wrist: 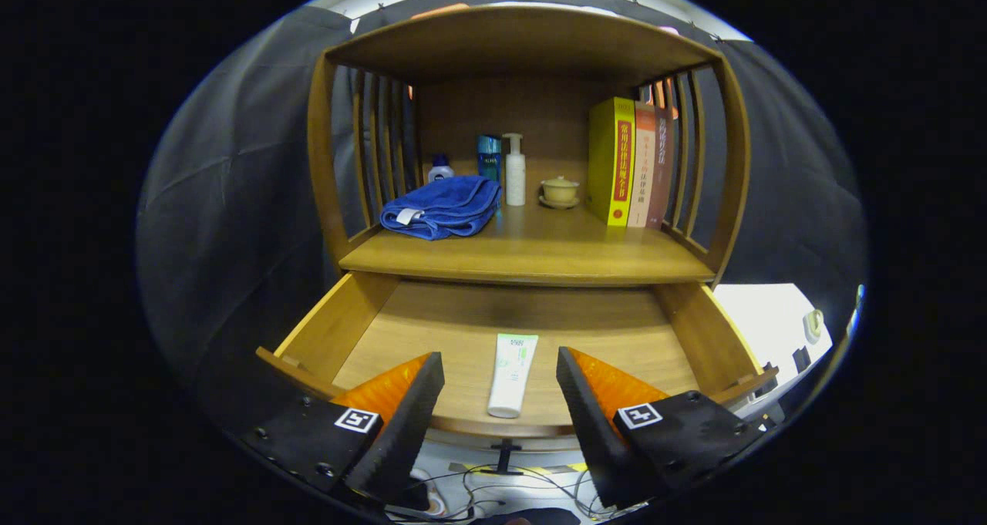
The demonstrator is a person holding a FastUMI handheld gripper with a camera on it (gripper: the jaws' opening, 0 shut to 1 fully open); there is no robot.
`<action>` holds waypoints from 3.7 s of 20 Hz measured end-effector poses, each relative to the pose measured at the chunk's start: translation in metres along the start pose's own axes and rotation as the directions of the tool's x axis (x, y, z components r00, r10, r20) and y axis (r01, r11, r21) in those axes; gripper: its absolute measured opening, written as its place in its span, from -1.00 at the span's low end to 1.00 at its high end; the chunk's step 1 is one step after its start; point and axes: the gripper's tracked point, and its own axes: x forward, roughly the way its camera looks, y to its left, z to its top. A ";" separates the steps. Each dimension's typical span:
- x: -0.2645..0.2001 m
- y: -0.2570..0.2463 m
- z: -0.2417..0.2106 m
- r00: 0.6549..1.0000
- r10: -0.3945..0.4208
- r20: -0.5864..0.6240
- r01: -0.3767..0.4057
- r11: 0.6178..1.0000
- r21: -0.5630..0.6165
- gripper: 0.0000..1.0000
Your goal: Pull open the drawer, take out the items inside it, and place them on the countertop above the cabinet.
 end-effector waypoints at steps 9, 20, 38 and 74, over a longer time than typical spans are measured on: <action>0.071 -0.020 -0.018 0.954 -0.006 -0.301 0.032 0.996 0.079 0.94; 0.106 -0.019 -0.055 0.845 0.015 -0.535 0.046 0.994 0.099 0.95; 0.128 0.003 -0.045 0.788 0.003 -0.616 0.042 0.997 0.059 0.15; 0.114 0.000 0.199 0.999 0.009 -0.050 -0.006 0.999 0.046 0.14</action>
